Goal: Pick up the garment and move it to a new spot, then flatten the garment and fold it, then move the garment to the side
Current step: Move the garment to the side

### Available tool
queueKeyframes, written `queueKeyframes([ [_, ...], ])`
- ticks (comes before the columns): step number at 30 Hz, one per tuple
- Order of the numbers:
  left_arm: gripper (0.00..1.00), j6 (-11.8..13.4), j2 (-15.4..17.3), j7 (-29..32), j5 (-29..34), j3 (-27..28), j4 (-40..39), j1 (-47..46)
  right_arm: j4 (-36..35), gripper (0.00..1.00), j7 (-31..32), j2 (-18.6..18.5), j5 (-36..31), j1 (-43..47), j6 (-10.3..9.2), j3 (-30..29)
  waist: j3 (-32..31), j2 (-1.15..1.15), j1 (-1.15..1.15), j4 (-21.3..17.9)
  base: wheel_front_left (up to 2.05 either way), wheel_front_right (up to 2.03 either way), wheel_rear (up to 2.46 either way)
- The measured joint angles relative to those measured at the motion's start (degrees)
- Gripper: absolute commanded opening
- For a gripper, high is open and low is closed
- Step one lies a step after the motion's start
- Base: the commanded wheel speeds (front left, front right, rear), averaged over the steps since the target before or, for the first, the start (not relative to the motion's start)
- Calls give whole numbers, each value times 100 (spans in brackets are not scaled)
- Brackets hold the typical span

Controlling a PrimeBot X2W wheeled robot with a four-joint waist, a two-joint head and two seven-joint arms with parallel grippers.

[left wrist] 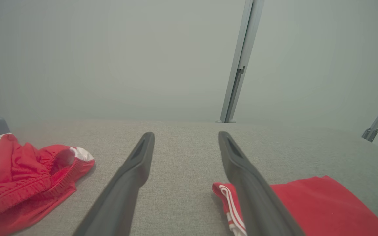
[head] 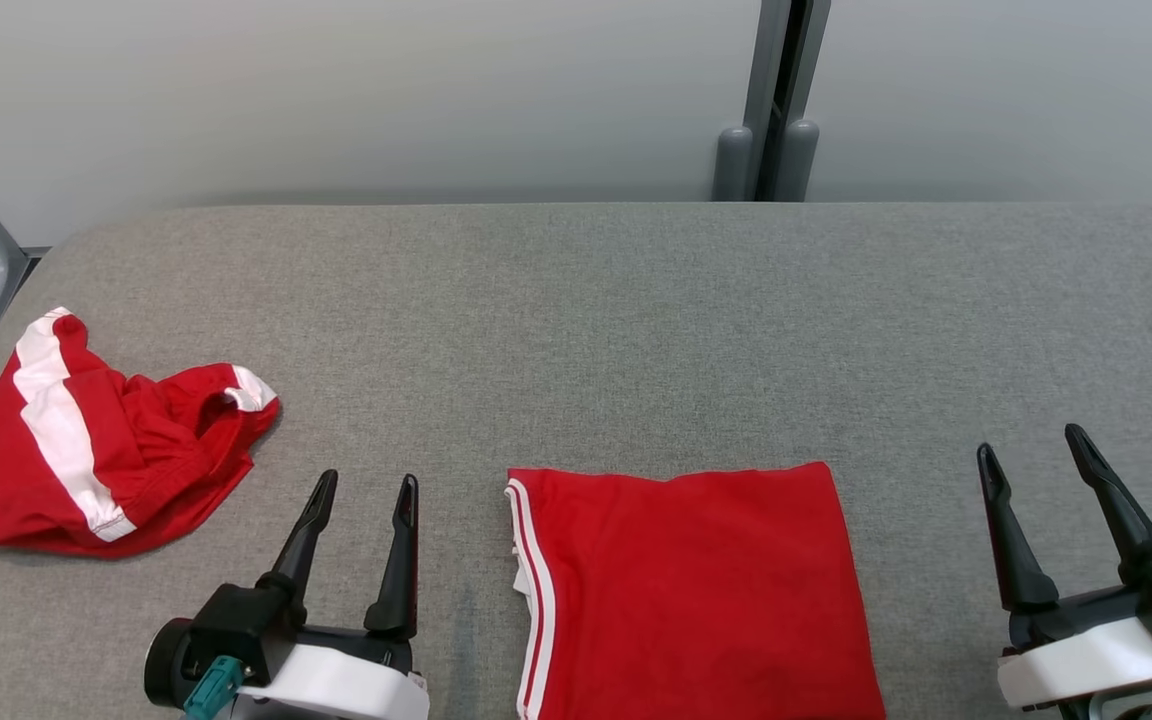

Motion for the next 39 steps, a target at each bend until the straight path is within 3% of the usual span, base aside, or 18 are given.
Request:
queueKeyframes([
  [39, 100, -25, 0, 0, -2, -20, 75, -69, 65, 100, 0, -20, 183, -40, 0, -10, 55, 0, 0, 27, 0, 0, 0],
])
